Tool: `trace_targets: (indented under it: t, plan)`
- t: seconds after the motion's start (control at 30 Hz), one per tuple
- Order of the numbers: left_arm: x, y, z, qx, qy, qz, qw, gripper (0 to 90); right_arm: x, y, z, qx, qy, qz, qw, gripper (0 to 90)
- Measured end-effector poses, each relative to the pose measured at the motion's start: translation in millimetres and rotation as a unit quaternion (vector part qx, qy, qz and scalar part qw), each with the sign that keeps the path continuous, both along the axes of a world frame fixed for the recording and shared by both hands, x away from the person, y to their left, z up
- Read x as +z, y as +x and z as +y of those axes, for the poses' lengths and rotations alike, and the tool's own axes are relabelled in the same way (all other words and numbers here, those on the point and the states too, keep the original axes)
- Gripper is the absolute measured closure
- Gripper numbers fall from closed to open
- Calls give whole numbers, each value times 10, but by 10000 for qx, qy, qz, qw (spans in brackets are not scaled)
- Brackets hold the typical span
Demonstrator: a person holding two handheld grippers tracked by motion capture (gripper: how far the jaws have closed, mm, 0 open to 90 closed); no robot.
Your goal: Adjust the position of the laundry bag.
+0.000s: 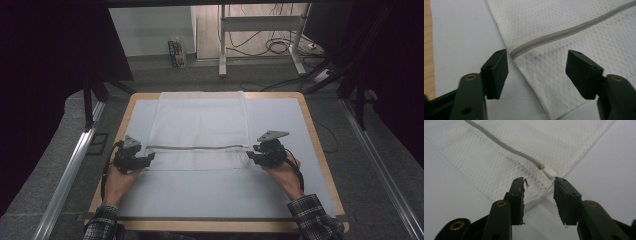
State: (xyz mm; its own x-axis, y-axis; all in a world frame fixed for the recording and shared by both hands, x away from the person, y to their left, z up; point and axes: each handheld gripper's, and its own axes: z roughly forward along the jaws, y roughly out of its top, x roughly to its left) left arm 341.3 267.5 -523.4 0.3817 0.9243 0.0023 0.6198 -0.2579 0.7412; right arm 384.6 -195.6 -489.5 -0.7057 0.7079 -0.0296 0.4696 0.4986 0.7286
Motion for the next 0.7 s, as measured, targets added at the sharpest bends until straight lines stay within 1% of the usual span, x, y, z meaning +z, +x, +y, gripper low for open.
trace_targets:
  t: [0.13,0.2,0.27,0.3,0.37,0.4,0.47,0.5,0.53,0.57,0.6,0.67,0.7]
  plan:
    - [-25,79,60,101,-133,43,9999,490,-44,108,49,-110,96,88,9999,646]
    - [-48,118,72,139,-166,112,9997,525,-73,158,75,-197,57,76,9998,650]
    - [-73,150,66,187,-139,188,9996,554,-113,205,98,-250,1,102,9996,647]
    - [-91,163,58,207,-114,221,9995,553,-137,226,109,-287,-9,132,9995,633]
    - [-129,183,43,219,-19,269,9994,537,-181,257,128,-303,-35,208,9993,618]
    - [-148,189,34,224,41,297,9993,524,-199,261,145,-313,-130,222,9992,617]
    - [-177,196,16,322,306,309,9985,490,-237,263,168,-375,-380,208,9984,616]
    - [-186,200,23,308,372,363,9982,486,-253,265,172,-408,-480,231,9977,616]
    - [-194,200,34,317,296,370,9984,485,-270,272,167,-404,-542,249,9974,617]
    - [-197,203,47,333,212,407,9984,491,-287,282,156,-362,-547,290,9974,623]
    - [-202,206,61,329,86,446,9984,506,-287,286,145,-370,-480,352,9975,631]
    - [-213,209,80,315,-207,525,9979,586,-287,289,142,-357,-453,397,9975,675]
    - [-211,210,83,319,-237,559,9976,617,-284,282,149,-318,-467,410,9976,714]
